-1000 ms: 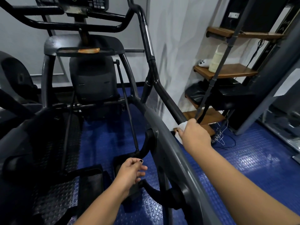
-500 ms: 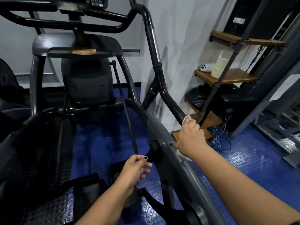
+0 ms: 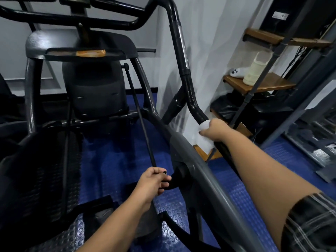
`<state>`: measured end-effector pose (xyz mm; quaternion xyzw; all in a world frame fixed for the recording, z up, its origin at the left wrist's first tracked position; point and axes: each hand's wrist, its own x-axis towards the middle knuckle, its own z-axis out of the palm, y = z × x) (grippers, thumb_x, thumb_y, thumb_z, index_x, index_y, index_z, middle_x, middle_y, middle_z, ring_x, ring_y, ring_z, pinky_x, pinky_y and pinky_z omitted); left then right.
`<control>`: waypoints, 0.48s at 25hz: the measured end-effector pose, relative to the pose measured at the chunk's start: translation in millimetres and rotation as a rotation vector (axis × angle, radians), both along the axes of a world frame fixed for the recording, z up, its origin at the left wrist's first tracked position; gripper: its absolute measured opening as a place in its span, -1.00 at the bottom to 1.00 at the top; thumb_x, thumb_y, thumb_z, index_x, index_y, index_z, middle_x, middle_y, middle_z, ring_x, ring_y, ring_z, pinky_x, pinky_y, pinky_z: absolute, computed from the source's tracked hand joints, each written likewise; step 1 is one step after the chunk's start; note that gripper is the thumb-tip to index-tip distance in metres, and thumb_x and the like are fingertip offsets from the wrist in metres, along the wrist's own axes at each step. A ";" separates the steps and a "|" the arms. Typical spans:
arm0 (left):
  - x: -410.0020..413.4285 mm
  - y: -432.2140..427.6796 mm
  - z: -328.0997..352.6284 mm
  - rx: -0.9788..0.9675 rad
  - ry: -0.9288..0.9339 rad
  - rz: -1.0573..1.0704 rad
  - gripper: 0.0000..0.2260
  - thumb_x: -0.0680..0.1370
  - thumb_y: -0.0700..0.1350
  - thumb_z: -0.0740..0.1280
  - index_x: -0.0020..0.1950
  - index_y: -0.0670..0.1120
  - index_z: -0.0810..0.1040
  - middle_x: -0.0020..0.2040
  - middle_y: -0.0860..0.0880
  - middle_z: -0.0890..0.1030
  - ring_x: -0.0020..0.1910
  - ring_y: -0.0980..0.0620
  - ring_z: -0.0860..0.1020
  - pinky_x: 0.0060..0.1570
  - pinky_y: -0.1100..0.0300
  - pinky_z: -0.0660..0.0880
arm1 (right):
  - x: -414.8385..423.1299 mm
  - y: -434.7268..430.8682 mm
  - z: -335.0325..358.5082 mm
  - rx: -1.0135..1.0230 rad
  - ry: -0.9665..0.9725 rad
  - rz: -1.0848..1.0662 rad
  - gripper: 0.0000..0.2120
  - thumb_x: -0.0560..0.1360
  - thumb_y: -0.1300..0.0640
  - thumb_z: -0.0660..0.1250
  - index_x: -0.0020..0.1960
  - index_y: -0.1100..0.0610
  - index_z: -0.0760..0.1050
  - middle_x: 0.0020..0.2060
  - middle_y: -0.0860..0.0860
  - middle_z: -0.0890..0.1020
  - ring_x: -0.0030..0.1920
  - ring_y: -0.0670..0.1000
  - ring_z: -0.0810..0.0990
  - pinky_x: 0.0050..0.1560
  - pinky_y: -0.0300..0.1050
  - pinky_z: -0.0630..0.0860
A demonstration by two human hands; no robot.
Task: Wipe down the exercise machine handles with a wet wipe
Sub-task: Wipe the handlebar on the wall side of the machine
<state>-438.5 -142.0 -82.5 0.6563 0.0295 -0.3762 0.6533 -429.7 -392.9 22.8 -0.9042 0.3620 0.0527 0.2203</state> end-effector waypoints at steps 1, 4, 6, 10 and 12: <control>-0.6 0.6 1.6 0.000 -0.001 -0.008 -0.88 0.58 -0.23 0.30 0.10 -0.11 0.52 -0.12 -0.06 0.71 -0.28 0.08 0.59 -0.32 0.25 0.46 | -1.9 -5.0 3.7 0.168 -0.020 -0.053 -0.57 0.44 -0.05 0.43 0.11 0.23 0.44 0.04 0.15 0.59 -0.08 0.13 0.59 -0.15 -0.05 0.55; -2.8 3.7 3.7 0.009 -0.010 -0.011 -0.89 0.58 -0.22 0.30 0.09 -0.10 0.53 -0.11 -0.06 0.71 -0.27 0.08 0.59 -0.31 0.25 0.46 | -20.0 -13.8 7.6 0.528 -0.060 -0.193 -0.44 0.42 -0.13 0.44 0.23 0.24 0.46 0.02 0.17 0.66 -0.11 0.15 0.67 -0.13 0.01 0.63; -4.9 6.1 3.3 0.008 -0.018 0.006 -0.90 0.59 -0.20 0.30 0.10 -0.10 0.52 -0.12 -0.05 0.71 -0.27 0.08 0.59 -0.29 0.23 0.46 | -33.7 -14.2 4.6 0.590 0.002 -0.197 -0.47 0.40 -0.07 0.46 0.22 0.22 0.46 0.00 0.23 0.68 -0.13 0.20 0.68 -0.07 0.14 0.65; -18.0 3.4 6.2 0.011 -0.020 0.009 -0.90 0.60 -0.20 0.28 0.10 -0.10 0.52 -0.13 -0.05 0.71 -0.28 0.09 0.59 -0.29 0.23 0.45 | -60.6 -6.8 8.8 0.527 0.109 -0.148 -0.43 0.25 0.05 0.45 0.20 0.23 0.45 0.00 0.25 0.66 -0.04 0.26 0.68 0.04 0.30 0.59; -29.6 -1.6 10.3 0.012 -0.027 -0.005 -0.90 0.60 -0.21 0.28 0.09 -0.10 0.52 -0.13 -0.05 0.70 -0.30 0.09 0.58 -0.30 0.24 0.45 | -76.4 -0.6 13.6 0.436 0.124 -0.128 -0.58 0.35 0.09 0.41 0.14 0.23 0.45 -0.03 0.20 0.63 -0.06 0.20 0.67 -0.05 0.11 0.64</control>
